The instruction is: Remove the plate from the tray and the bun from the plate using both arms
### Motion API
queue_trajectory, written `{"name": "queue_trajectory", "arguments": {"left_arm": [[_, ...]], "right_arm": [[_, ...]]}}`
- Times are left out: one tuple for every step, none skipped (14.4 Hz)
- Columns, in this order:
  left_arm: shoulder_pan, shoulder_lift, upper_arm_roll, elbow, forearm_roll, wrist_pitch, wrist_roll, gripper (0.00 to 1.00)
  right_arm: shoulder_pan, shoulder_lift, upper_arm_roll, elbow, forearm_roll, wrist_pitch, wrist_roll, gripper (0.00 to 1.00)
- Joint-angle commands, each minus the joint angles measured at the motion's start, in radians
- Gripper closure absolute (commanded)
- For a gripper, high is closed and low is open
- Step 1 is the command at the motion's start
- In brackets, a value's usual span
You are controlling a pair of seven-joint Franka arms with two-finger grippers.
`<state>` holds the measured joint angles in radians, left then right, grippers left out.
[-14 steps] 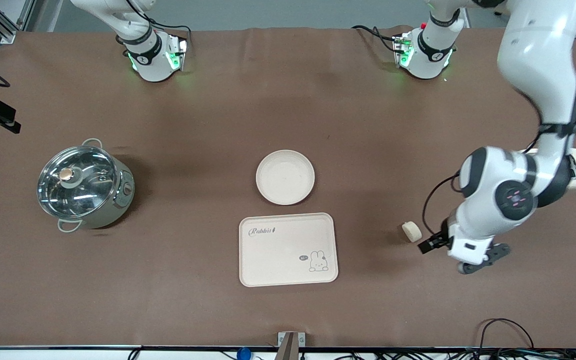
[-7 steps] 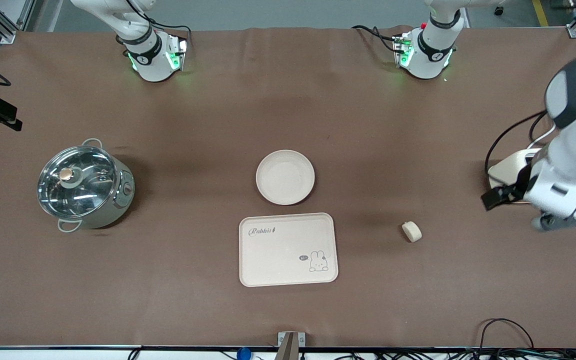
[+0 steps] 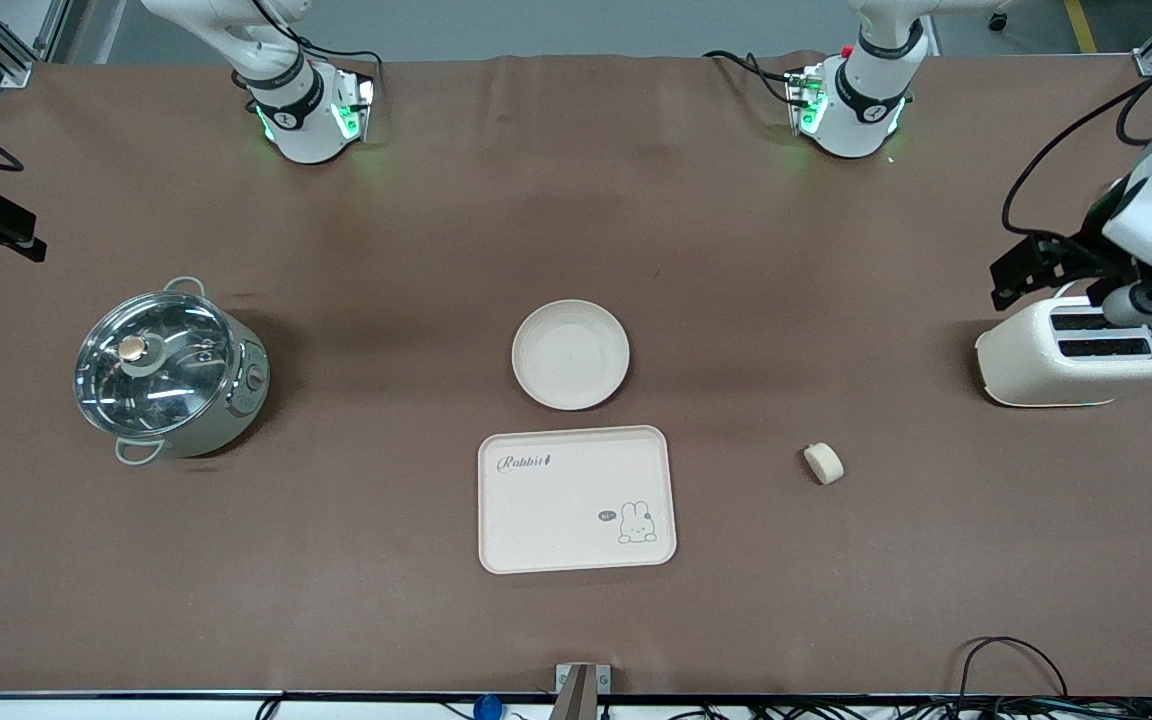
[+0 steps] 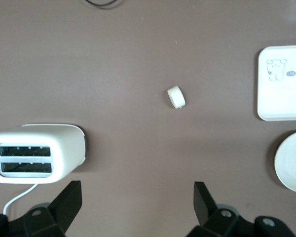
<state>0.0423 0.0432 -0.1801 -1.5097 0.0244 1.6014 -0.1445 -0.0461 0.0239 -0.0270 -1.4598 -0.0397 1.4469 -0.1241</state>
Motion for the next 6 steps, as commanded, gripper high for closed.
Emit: {"name": "queue_trajectory", "arguments": {"left_arm": [[0.008,-0.127,0.008,-0.145,-0.034,0.009,0.026,0.00],[0.010,-0.149,0.010,-0.164,-0.032,0.009,0.038,0.00],[0.010,-0.151,0.010,-0.161,-0.032,0.006,0.040,0.00],[0.011,-0.147,0.008,-0.155,-0.032,0.005,0.040,0.00],[0.013,-0.140,0.008,-0.133,-0.029,-0.006,0.039,0.00],[0.013,-0.131,0.008,-0.109,-0.028,-0.039,0.039,0.00]], "right_arm": [[-0.006,-0.016,0.004,-0.016,0.020,-0.002,0.011,0.00],[-0.008,-0.015,0.004,-0.017,0.020,-0.002,0.011,0.00],[-0.009,-0.015,0.004,-0.017,0.020,-0.002,0.011,0.00],[-0.008,-0.015,0.004,-0.019,0.020,-0.002,0.012,0.00],[-0.008,-0.015,0.004,-0.019,0.020,-0.002,0.012,0.00],[-0.008,-0.015,0.004,-0.021,0.020,-0.002,0.011,0.00]]}}
